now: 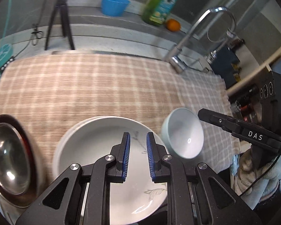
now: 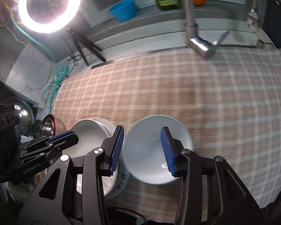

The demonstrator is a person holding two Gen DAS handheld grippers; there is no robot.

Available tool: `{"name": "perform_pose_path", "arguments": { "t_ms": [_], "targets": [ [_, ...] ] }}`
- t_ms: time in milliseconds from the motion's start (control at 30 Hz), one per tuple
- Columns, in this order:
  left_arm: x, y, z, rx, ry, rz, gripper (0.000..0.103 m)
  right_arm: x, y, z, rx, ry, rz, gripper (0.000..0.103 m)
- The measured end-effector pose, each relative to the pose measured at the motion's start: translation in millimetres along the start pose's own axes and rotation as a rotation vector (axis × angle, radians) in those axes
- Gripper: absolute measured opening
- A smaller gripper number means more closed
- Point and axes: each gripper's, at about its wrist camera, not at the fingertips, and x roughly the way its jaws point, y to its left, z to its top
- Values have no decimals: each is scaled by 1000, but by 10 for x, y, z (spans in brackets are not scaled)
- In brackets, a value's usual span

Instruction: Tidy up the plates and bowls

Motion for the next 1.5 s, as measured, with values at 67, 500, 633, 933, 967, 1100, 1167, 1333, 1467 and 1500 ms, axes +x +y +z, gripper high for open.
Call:
{"name": "perform_pose_path", "arguments": {
  "t_ms": [67,500,633,933,967,1100,1167,1333,1467,1500],
  "targets": [
    [89,-86,30,18,21,-4,16,-6,-148,-23,25,3,-7,42],
    [551,-429,135,73,113,-30,16,110,-670,-197,74,52,-46,42],
    [670,-493,141,84,137,-14,16,145,-684,-229,53,70,-49,42],
    [810,-549,139,108,167,2,16,287,-637,-243,-14,123,-40,31],
    [824,-548,139,106,170,1,16,311,-635,-239,-21,134,-36,28],
    [871,-566,121,105,176,9,11,356,-640,-215,-45,156,-19,17],
    [873,-584,113,105,172,18,11,387,-639,-204,-56,170,-8,15],
    [864,-593,99,82,153,41,10,479,-546,-188,-125,202,-13,13],
    [845,-573,73,33,131,52,10,510,-550,-121,-149,228,2,13],
    [841,-570,67,21,126,53,10,519,-550,-100,-158,233,3,13]
  ]
}}
